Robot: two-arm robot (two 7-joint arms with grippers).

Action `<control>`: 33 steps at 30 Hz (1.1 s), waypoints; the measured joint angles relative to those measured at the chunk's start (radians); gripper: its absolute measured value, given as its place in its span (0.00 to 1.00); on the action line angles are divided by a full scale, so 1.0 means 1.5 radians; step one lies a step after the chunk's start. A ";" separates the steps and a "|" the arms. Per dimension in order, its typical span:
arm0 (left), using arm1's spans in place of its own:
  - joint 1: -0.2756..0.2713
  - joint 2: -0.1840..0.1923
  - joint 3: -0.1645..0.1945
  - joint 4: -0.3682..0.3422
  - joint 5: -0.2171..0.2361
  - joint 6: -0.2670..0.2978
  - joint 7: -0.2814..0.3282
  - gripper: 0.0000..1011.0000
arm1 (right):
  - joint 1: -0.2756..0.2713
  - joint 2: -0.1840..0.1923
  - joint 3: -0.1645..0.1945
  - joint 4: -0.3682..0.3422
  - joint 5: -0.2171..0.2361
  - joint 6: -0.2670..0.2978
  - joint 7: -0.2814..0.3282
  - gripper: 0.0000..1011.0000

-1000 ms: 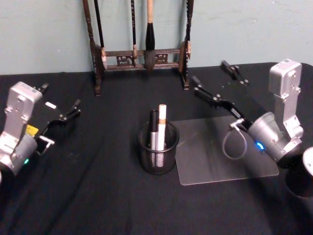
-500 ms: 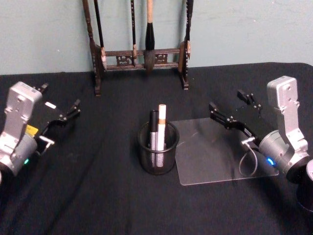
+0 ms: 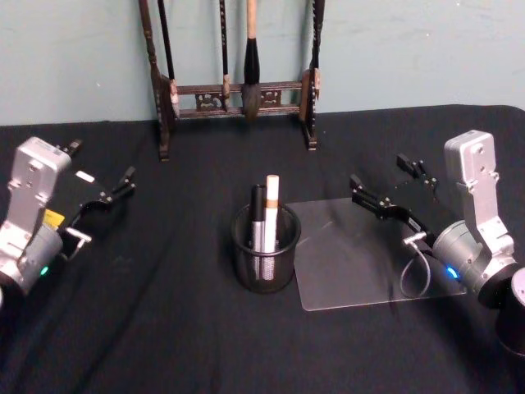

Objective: Pick up the water-based marker from the table and place it into the pen holder.

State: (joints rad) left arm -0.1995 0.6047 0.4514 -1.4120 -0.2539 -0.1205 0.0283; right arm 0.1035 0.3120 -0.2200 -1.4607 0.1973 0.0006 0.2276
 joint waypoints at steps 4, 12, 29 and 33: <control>0.000 0.000 0.000 0.000 0.000 0.000 0.000 0.99 | 0.000 0.000 0.000 -0.001 0.001 -0.001 0.000 0.99; 0.000 0.000 0.000 0.000 0.000 0.000 0.000 0.99 | 0.000 0.001 -0.001 -0.001 0.002 -0.001 0.001 0.99; 0.000 0.000 0.000 0.000 0.000 0.000 0.000 0.99 | 0.000 0.001 -0.001 -0.002 0.003 -0.002 0.001 0.99; 0.000 0.000 0.000 0.000 0.000 0.000 0.000 0.99 | 0.000 0.001 -0.001 -0.002 0.003 -0.002 0.001 0.99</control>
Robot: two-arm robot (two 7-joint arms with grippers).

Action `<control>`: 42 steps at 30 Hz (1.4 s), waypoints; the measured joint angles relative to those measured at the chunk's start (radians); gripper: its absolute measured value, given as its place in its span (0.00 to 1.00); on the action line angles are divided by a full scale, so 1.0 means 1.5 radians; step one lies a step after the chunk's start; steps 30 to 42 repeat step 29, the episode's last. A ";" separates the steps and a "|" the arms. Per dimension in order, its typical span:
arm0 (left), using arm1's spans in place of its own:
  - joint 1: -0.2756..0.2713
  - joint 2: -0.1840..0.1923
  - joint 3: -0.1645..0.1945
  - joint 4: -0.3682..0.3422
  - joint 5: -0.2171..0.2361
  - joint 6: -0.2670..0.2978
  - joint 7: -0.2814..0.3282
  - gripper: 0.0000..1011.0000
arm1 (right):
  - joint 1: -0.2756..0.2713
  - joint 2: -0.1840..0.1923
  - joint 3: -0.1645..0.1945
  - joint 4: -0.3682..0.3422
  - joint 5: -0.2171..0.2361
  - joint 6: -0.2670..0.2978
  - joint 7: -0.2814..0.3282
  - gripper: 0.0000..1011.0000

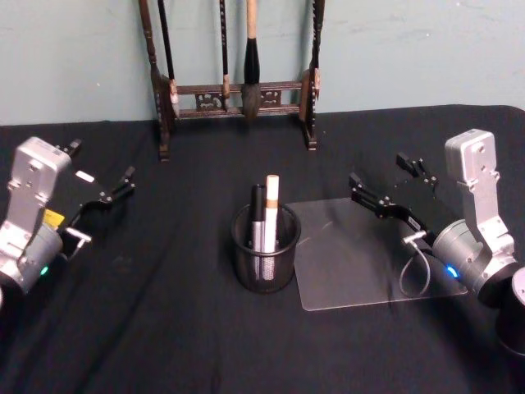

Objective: Pick up the water-based marker from the table and place it into the pen holder.

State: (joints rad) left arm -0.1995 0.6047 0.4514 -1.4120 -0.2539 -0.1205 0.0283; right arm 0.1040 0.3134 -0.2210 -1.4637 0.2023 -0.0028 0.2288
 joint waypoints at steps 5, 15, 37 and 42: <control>0.000 0.000 0.000 0.000 0.000 0.000 0.000 0.99 | 0.000 0.000 0.000 0.000 0.000 0.000 0.000 0.99; 0.000 0.000 0.000 0.000 0.000 0.000 0.000 0.99 | 0.000 0.000 0.000 0.000 0.000 0.000 0.000 0.99; 0.000 0.000 0.000 0.000 0.000 0.000 0.000 0.99 | 0.000 0.000 0.000 0.000 0.000 0.000 0.000 0.99; 0.000 0.000 0.000 0.000 0.000 0.000 0.000 0.99 | 0.000 0.000 0.000 0.000 0.000 0.000 0.000 0.99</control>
